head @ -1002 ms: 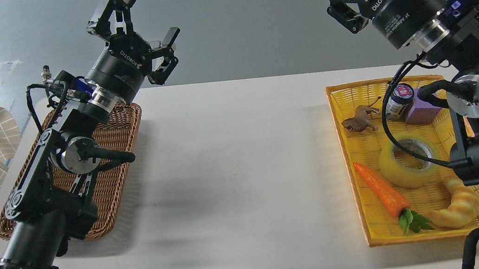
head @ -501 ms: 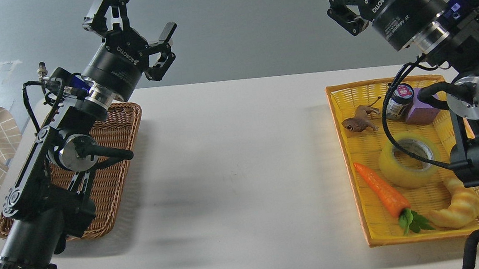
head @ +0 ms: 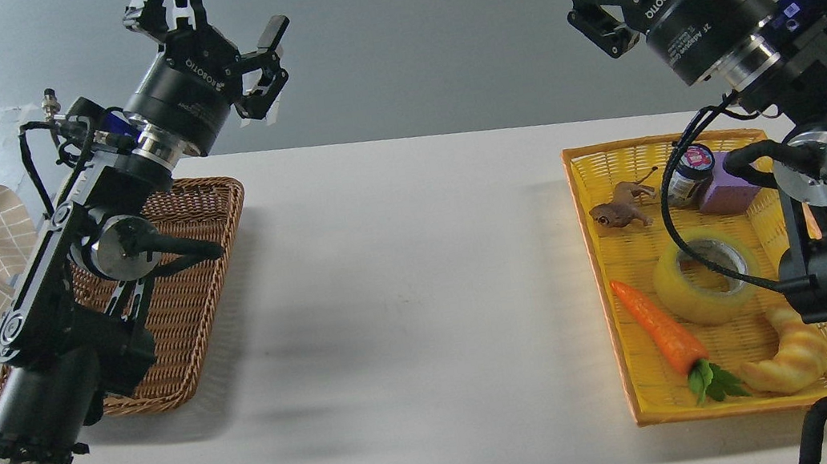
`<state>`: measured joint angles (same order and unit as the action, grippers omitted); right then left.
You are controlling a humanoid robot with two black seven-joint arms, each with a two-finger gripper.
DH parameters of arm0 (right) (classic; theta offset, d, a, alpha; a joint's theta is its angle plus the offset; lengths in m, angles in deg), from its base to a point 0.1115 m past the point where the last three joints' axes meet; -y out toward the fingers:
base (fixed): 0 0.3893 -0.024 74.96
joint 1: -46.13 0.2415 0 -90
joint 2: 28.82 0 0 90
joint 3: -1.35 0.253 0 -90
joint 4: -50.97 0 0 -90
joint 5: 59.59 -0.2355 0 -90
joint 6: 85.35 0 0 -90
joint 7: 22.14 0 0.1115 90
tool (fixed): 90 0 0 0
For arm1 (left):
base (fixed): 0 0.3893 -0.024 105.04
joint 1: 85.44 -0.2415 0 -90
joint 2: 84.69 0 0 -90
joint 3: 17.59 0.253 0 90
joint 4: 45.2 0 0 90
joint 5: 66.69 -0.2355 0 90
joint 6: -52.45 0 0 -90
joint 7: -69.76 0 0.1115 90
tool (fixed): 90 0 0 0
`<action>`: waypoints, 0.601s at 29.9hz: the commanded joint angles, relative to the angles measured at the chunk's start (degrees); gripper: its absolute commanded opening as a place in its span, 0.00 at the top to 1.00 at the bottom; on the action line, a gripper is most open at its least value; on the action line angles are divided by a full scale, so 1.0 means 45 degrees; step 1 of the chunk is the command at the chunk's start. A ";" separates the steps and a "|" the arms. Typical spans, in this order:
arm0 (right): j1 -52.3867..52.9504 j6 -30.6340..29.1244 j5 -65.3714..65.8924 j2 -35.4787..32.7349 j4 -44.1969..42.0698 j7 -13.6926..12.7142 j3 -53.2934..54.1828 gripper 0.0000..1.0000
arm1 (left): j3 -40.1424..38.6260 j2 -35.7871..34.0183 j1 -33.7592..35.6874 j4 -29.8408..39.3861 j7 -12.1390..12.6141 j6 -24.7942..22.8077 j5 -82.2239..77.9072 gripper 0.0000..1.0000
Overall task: Place and transfer tape with both arms
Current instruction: 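Raise the right gripper up and away from the yellow tray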
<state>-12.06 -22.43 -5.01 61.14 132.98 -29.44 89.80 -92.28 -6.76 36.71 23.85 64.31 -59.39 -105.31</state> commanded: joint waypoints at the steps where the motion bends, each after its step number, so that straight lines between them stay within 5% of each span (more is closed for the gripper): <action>1: 0.0021 0.0002 -0.0001 -0.0187 0.0095 0.0020 0.0069 0.00 | 0.0017 0.0004 -0.0072 0.0047 -0.0039 0.0011 -0.0012 0.02; 18: 0.0079 -0.0037 -0.0020 -0.0206 0.0643 0.0176 0.1299 0.00 | -0.0100 -0.0640 0.0240 0.0028 0.0000 -0.0008 0.0124 0.02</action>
<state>-11.68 -22.62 -5.02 59.96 135.20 -28.54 93.39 -92.50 -9.60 37.21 24.07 64.22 -59.44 -104.88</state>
